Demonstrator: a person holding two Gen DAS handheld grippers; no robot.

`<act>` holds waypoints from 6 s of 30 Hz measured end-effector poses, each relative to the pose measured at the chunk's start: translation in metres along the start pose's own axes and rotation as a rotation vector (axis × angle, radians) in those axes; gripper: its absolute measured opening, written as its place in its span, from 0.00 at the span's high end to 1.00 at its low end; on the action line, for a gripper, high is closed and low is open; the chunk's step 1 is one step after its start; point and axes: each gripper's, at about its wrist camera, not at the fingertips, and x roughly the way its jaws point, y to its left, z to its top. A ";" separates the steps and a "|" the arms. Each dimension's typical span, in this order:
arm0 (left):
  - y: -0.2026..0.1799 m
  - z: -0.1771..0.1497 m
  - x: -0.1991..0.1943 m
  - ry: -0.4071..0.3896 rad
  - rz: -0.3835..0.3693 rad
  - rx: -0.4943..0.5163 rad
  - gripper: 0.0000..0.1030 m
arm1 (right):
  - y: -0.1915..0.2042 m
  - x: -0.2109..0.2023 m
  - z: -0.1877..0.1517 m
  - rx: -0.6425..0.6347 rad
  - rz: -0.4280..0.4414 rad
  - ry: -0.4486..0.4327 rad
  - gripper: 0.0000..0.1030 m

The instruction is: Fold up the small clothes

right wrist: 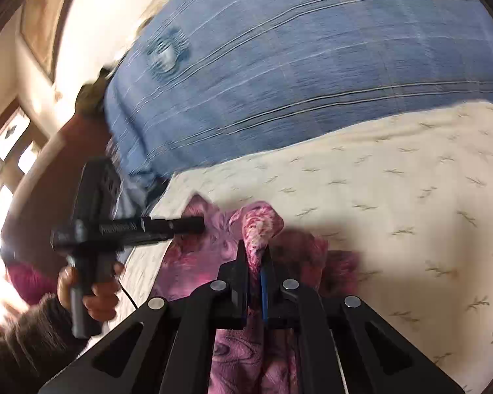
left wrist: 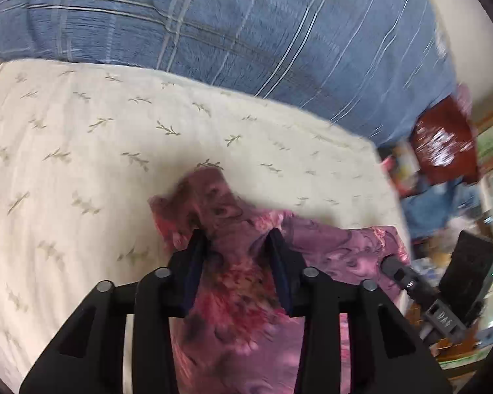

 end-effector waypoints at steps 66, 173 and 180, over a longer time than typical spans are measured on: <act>0.025 -0.124 -0.031 -0.010 -0.104 -0.175 0.25 | -0.025 -0.010 -0.095 0.137 -0.008 0.103 0.31; -0.057 -0.308 -0.104 -0.142 0.426 0.369 0.16 | 0.104 -0.094 -0.195 -0.369 -0.633 0.160 0.10; -0.061 -0.314 -0.108 -0.150 0.417 0.387 0.16 | 0.111 -0.097 -0.196 -0.385 -0.632 0.158 0.10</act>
